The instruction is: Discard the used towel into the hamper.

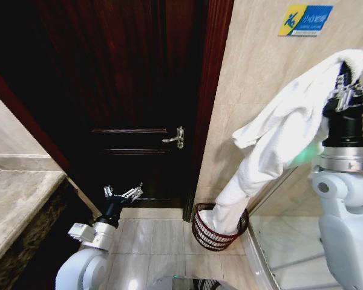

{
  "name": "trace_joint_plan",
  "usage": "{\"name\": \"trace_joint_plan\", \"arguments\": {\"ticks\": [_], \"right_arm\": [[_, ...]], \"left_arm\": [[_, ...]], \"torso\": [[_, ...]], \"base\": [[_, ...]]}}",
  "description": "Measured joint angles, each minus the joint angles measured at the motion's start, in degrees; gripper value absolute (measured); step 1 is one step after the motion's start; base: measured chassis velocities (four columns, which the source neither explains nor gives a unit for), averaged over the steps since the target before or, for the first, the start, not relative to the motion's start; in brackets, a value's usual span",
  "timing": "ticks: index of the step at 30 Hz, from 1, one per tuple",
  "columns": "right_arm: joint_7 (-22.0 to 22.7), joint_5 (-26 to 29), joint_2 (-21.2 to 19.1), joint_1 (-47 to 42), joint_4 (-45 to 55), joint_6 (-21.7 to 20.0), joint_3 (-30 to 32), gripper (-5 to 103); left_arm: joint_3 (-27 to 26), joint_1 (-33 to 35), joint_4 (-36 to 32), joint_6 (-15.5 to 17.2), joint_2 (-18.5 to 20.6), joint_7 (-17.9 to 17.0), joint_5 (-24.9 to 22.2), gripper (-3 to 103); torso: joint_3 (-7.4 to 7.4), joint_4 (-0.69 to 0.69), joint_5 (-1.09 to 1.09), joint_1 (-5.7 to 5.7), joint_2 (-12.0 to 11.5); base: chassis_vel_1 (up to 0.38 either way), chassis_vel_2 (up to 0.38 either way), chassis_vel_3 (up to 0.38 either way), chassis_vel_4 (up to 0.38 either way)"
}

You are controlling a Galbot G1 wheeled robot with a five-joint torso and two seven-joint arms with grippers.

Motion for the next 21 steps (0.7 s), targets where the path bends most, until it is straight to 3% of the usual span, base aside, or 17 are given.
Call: {"name": "trace_joint_plan", "arguments": {"ticks": [21], "right_arm": [[-0.4, -0.6, 0.4, -1.4, 0.4, 0.2, 0.4, 5]], "left_arm": [[0.0, 0.0, 0.0, 0.0, 0.0, 0.0, 0.0, 100]], "torso": [[0.00, 0.00, 0.00, 0.00, 0.0]], "base": [[0.000, 0.000, 0.000, 0.000]]}}
